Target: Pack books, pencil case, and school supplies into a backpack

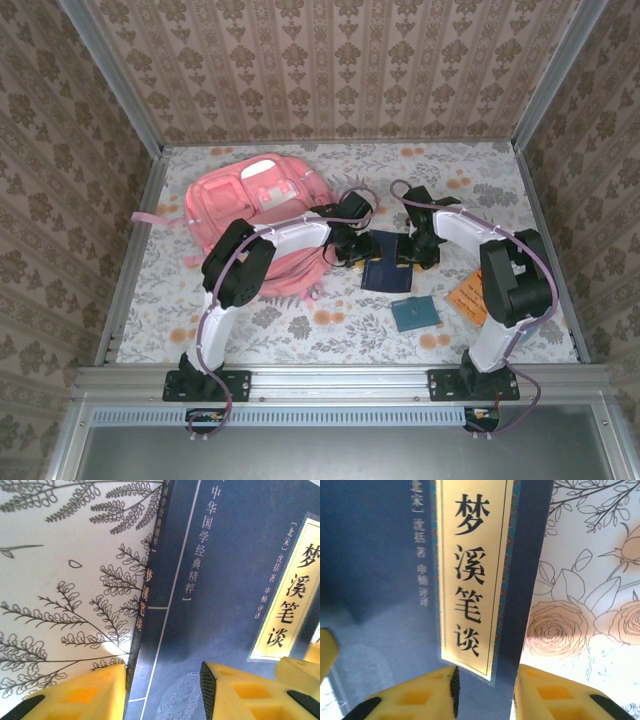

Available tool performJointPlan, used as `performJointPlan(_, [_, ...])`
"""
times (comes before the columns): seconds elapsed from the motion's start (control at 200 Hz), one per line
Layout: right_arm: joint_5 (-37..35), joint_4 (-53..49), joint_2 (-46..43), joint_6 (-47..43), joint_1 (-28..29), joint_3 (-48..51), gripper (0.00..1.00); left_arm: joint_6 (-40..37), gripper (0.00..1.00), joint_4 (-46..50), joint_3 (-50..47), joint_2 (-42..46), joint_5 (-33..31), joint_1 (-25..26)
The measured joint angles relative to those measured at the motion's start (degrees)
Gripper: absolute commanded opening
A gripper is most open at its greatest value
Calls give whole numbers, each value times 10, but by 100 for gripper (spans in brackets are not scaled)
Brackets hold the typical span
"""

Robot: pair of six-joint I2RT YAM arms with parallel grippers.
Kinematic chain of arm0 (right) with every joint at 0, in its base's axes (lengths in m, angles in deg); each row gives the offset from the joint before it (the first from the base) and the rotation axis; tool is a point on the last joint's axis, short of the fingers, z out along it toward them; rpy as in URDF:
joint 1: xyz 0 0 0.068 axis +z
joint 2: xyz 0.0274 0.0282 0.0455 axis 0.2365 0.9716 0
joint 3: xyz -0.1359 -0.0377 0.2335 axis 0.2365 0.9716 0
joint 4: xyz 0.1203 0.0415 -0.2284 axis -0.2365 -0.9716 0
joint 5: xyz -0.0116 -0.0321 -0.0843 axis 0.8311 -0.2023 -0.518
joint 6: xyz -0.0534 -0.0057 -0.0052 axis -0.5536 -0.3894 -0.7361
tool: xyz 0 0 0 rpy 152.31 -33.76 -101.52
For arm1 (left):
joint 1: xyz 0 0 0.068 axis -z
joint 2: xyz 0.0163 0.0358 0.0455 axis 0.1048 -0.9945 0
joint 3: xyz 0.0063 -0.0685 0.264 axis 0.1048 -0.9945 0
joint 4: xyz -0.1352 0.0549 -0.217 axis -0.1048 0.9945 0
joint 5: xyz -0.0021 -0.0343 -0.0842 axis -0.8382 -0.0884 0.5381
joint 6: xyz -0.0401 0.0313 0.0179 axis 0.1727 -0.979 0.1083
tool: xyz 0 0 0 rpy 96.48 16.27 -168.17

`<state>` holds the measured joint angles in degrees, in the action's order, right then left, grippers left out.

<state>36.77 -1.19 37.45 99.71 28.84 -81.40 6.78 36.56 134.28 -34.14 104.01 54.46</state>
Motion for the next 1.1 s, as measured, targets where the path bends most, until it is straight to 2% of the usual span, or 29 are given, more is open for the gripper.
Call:
performJointPlan(0.165, [5,0,-24,13,8,-9,22,0,43,0,0,0,0,0])
performJointPlan(0.28, [9,2,-30,25,10,-10,12,0,44,0,0,0,0,0])
performJointPlan(0.505, [9,2,-45,35,10,-10,0,-12,52,-7,-1,2,5,-3])
performJointPlan(0.65, [17,6,-76,35,8,-10,0,-37,62,-14,-16,30,10,-16])
performJointPlan(0.76, [42,22,-123,34,-7,-8,0,-57,76,-13,-32,81,10,-37])
performJointPlan(0.935, [123,74,-225,35,-56,5,0,-92,94,-22,-68,198,14,-82])
performJointPlan(1.1, [226,114,-268,37,-63,6,0,-115,100,-41,-108,281,26,-113])
